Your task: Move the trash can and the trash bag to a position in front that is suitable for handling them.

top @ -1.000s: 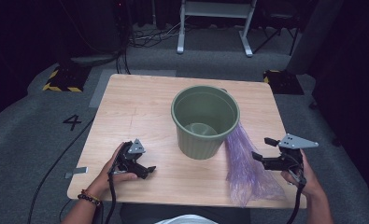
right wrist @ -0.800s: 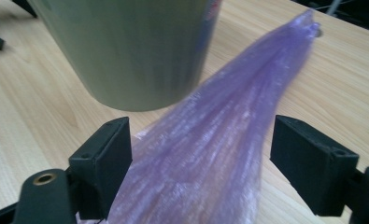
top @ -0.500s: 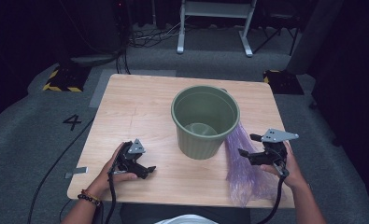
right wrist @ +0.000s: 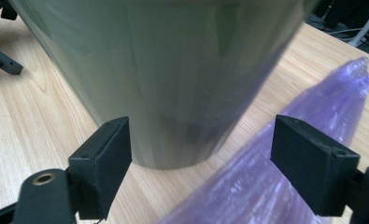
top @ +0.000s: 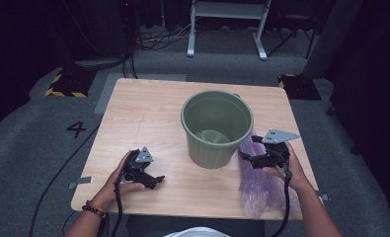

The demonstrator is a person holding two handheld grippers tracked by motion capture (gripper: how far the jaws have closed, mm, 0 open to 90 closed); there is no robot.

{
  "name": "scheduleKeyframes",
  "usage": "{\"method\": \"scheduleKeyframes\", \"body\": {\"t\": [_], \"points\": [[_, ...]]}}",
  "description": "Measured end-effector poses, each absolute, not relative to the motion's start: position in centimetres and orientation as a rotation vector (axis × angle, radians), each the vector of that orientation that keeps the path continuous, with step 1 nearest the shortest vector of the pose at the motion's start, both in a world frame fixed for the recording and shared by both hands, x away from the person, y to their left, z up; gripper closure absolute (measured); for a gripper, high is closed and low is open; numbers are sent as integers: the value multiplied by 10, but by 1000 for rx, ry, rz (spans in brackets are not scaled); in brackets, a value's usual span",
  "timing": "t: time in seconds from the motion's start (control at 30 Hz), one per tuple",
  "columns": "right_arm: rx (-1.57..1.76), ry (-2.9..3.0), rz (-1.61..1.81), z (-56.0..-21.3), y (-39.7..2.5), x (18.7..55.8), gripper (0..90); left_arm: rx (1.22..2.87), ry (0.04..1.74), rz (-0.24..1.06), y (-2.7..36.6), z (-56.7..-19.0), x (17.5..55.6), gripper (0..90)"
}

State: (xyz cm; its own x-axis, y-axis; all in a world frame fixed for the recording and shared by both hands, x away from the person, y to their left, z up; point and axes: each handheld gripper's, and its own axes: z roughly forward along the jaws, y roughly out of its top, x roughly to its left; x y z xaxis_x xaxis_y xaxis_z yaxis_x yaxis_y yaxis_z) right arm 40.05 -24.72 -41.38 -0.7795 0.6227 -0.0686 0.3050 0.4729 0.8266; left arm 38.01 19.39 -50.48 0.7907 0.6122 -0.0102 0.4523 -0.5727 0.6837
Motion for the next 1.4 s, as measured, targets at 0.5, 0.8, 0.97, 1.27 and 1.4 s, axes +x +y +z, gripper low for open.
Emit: {"method": "scheduleKeyframes", "body": {"t": [0.5,0.8,0.97,1.27,1.4], "points": [[719,2388,1216,-418,-221,407,181,2279,784,296,194,-505,380,2],[702,2400,1201,-417,-206,412,188,2279,783,296,194,-505,380,2],[692,2402,1196,-418,-196,415,188,2279,784,296,194,-505,380,2],[685,2406,1199,-420,-179,418,190,2279,784,296,194,-505,380,3],[693,2414,1192,-418,-179,414,236,2279,785,296,194,-505,380,2]]}}
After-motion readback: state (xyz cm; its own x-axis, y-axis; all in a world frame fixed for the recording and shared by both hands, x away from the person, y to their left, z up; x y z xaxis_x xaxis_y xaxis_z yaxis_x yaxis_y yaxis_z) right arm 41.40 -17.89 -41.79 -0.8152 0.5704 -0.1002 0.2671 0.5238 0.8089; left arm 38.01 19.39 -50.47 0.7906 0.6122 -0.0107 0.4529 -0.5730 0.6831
